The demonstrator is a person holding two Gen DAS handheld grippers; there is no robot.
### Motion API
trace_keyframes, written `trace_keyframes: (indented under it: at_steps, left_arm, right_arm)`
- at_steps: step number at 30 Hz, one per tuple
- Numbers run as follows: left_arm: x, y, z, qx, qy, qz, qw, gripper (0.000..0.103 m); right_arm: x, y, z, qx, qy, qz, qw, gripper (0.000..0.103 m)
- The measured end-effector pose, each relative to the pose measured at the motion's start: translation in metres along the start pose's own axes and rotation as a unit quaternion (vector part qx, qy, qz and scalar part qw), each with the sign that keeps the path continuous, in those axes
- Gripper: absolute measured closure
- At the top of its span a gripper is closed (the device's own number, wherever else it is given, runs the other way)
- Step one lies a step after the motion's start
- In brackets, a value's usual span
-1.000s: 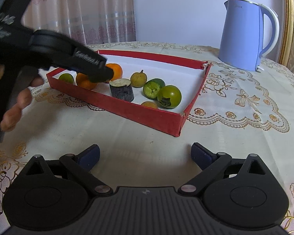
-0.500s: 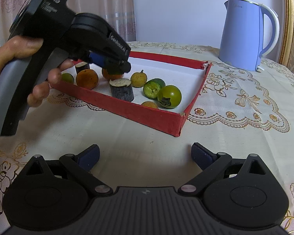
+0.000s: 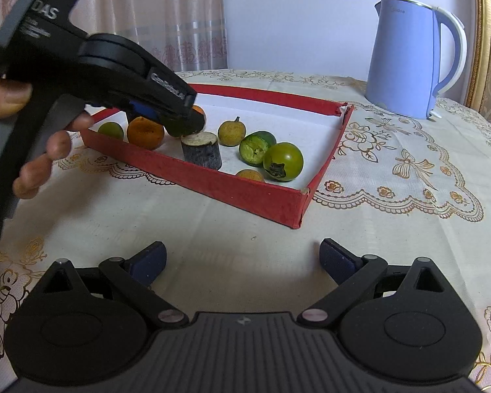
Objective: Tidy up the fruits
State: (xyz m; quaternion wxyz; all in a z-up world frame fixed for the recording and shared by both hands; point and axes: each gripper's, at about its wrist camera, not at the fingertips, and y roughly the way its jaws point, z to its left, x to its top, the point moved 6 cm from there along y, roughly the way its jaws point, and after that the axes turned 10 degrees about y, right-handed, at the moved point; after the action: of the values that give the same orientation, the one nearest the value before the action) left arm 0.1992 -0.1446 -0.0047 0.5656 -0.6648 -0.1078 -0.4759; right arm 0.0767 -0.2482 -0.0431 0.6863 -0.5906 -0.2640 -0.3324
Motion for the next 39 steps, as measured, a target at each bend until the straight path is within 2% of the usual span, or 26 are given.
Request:
trace_keyframes:
  at_steps: [3, 6, 9, 10, 12, 16, 22, 27, 30, 33, 39]
  left_arm:
    - [0.003, 0.006, 0.003, -0.002, -0.013, 0.008, 0.9999, 0.073]
    - [0.010, 0.017, 0.009, -0.007, -0.048, 0.017, 0.9987, 0.073]
    - [0.014, 0.014, 0.007, -0.006, -0.037, 0.011, 0.9992, 0.071]
    - [0.014, 0.012, 0.006, 0.000, -0.027, 0.007, 0.9996, 0.057]
    - [0.013, 0.007, 0.008, 0.025, -0.020, -0.006, 0.9995, 0.047]
    - [0.011, 0.007, 0.011, 0.019, -0.019, 0.000, 0.9996, 0.047]
    - [0.006, -0.008, 0.010, 0.027, -0.003, -0.020, 0.9994, 0.047]
    - [-0.008, -0.031, 0.016, 0.065, 0.035, -0.043, 0.9963, 0.041]
    - [-0.018, -0.034, 0.019, 0.073, 0.048, -0.042, 0.9953, 0.039]
    - [-0.029, -0.043, 0.024, 0.070, 0.036, -0.050, 0.9956, 0.039]
    - [-0.048, -0.063, 0.043, 0.099, 0.012, -0.069, 0.9926, 0.039]
  right_arm:
    - [0.000, 0.000, 0.000, 0.000, 0.000, 0.000, 1.000, 0.002]
    - [0.000, 0.000, 0.000, 0.000, 0.000, 0.000, 1.000, 0.002]
    - [0.000, 0.000, 0.000, 0.000, 0.000, 0.000, 1.000, 0.002]
    - [0.000, 0.000, 0.000, 0.000, 0.000, 0.000, 1.000, 0.002]
    - [0.000, 0.000, 0.000, 0.000, 0.000, 0.000, 1.000, 0.002]
    - [0.000, 0.000, 0.000, 0.000, 0.000, 0.000, 1.000, 0.002]
    - [-0.001, 0.000, 0.000, -0.001, 0.000, 0.000, 1.000, 0.002]
    - [-0.001, 0.000, 0.001, -0.001, -0.001, 0.000, 1.000, 0.002]
    - [-0.001, 0.000, 0.001, -0.002, -0.002, 0.000, 1.000, 0.002]
    - [-0.001, 0.000, 0.001, -0.001, -0.001, 0.000, 1.000, 0.002]
    - [-0.001, 0.000, 0.001, -0.002, -0.002, 0.001, 1.000, 0.002]
